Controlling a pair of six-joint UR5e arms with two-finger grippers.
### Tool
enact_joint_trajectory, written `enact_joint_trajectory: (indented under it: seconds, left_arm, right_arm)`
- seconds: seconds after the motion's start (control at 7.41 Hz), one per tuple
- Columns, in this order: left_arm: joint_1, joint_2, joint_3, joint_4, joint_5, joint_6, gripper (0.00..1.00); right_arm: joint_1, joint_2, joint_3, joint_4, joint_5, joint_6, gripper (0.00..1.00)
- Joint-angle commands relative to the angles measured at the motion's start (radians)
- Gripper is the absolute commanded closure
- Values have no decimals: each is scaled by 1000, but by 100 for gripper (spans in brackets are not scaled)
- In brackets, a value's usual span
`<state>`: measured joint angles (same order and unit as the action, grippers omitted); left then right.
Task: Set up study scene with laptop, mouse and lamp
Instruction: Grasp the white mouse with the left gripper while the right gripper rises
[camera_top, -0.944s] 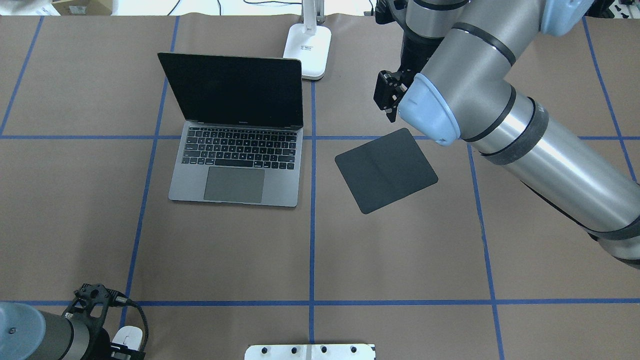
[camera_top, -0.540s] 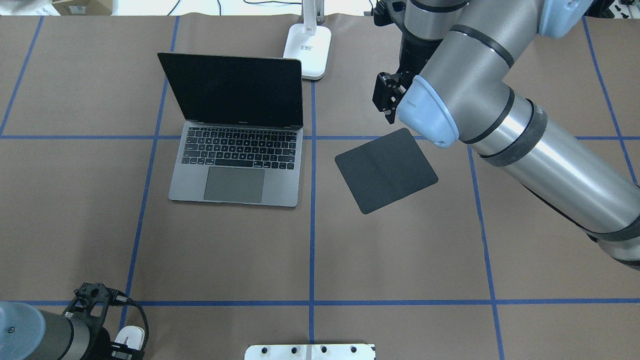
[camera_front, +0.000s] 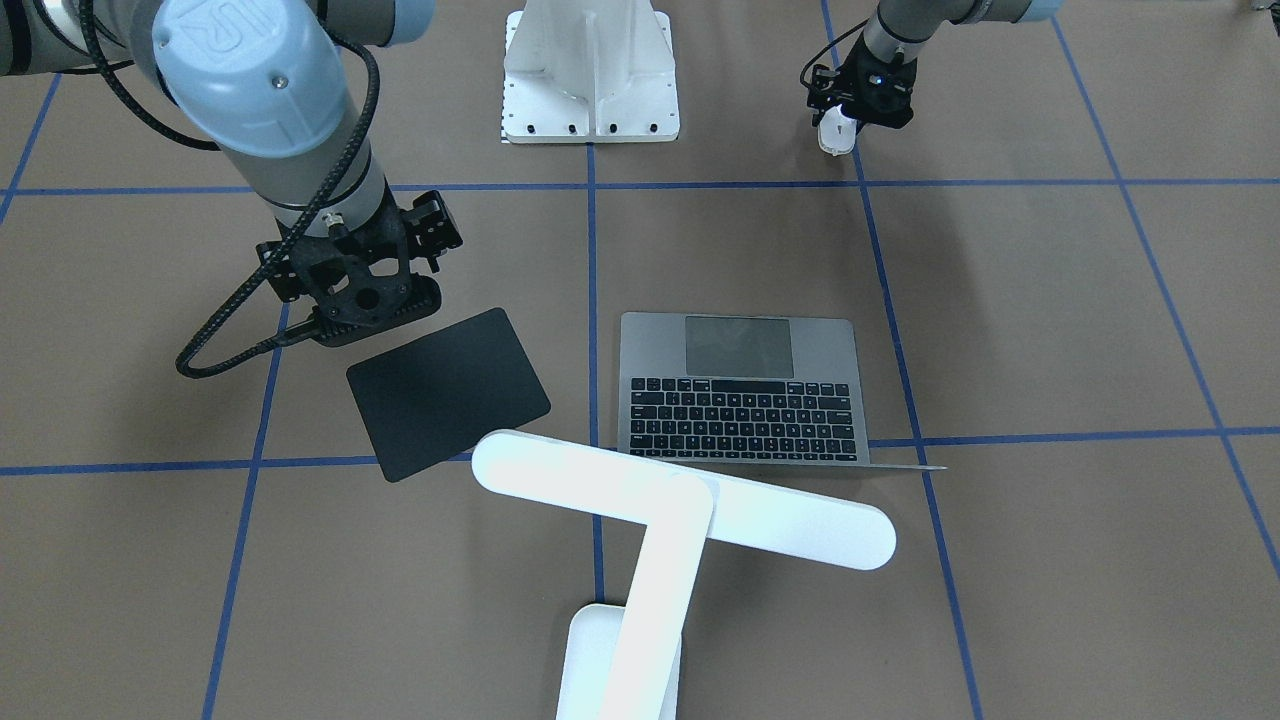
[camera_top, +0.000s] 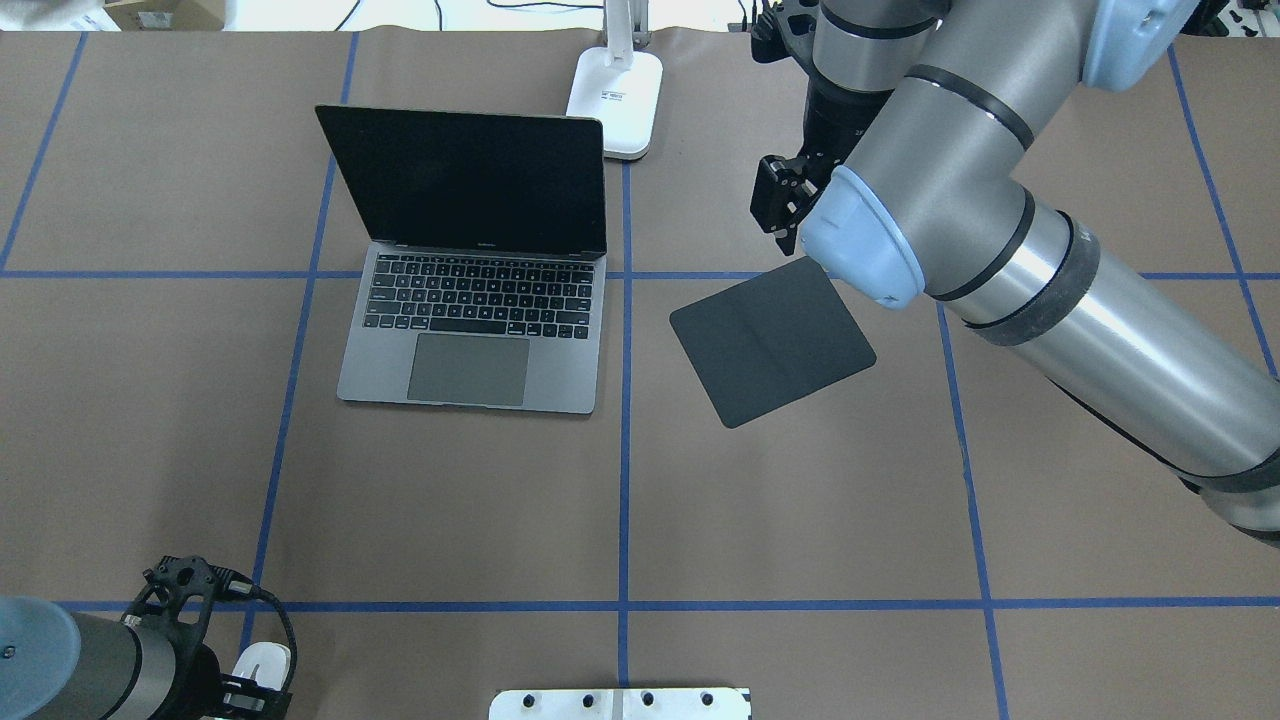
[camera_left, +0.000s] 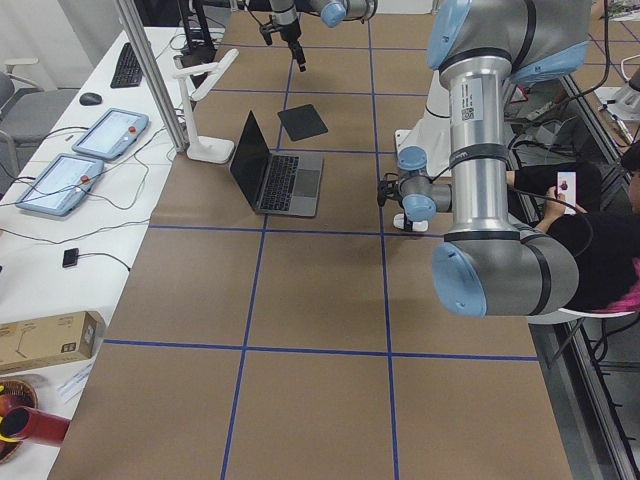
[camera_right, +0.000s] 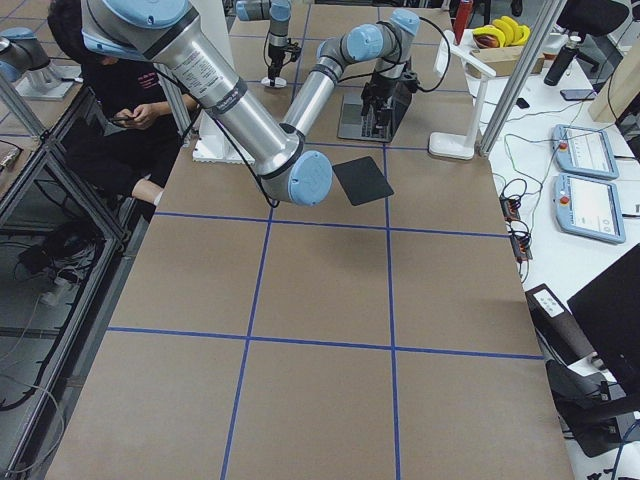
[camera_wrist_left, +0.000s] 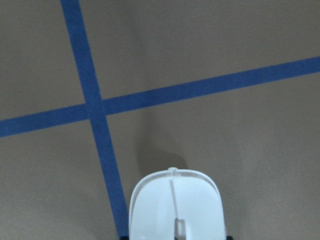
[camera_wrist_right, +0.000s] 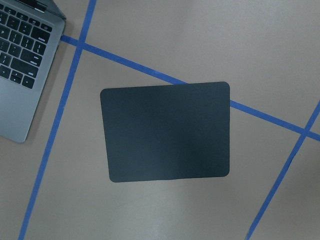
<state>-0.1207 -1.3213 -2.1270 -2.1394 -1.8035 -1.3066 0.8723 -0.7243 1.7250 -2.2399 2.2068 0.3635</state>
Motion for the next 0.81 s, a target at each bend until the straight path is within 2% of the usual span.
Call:
enact_joint_trajectory:
  seconds: [0.0,0.13,0.4,0.54,0.67]
  left_arm:
    - [-45,-1,-18,1,-19,1,37]
    - [-84,-7,-18,3,-61,1,37]
    - [-152,-121,-8,50,-94,4,36]
    - [-189,-271,-10,220,-97,47,36]
    - [-221,-461,-8,459,-115,67,36]
  right_arm:
    - [-1,-15,24,2,-2,0,0]
    - [-1,-44,63,5,-5,-2,0]
    - [1,-84,114,5,-79,-15,0]
    - [16,-99,116,5,-82,-87,0]
    - [51,-124,111,5,-84,-159,0]
